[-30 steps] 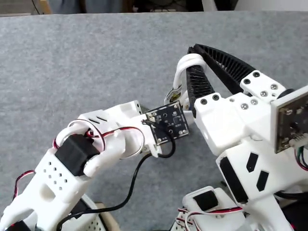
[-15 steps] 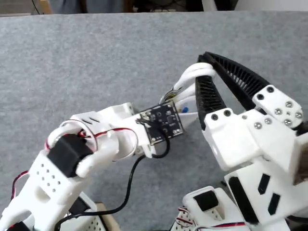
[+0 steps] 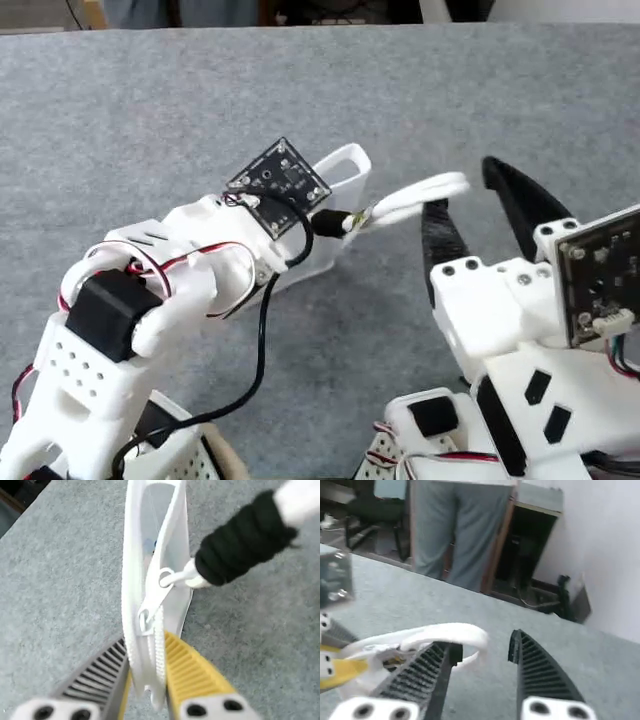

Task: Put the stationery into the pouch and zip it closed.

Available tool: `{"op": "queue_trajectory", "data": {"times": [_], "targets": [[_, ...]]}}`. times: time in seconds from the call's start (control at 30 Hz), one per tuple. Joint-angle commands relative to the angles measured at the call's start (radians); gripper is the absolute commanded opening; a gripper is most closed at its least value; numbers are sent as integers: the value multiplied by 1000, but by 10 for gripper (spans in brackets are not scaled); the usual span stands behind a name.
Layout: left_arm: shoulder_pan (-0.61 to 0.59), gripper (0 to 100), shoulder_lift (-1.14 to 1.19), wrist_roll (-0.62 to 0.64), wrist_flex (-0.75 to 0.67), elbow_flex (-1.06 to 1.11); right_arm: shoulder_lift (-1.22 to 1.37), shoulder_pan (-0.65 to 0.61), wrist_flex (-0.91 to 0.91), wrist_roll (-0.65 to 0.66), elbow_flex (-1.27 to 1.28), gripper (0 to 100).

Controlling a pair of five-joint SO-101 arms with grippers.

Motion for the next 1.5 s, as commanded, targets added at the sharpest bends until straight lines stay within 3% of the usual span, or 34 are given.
{"op": "queue_trajectory", "data": {"times": [0.0, 0.2, 0.4, 0.7, 0.9, 1.2, 1.47], "targets": [[-12, 28, -9, 23, 0, -56, -25, 60, 9, -2, 1, 179], [-21, 28, -6, 58, 0, -62, -54, 69, 15, 2, 41, 181], [-111, 28, -5, 64, -2, -61, -82, 143, 18, 163, 315, 186], [-128, 28, -5, 117, -9, -53, -82, 60, 15, 169, 624, 433], [-186, 28, -5, 120, -9, -53, -82, 44, 17, 167, 727, 488], [-197, 28, -3, 137, -9, -51, -84, -196, 9, 100, 699, 489], [-160, 28, -3, 184, -9, -42, -90, -334, -117, -66, 522, 488]]}}
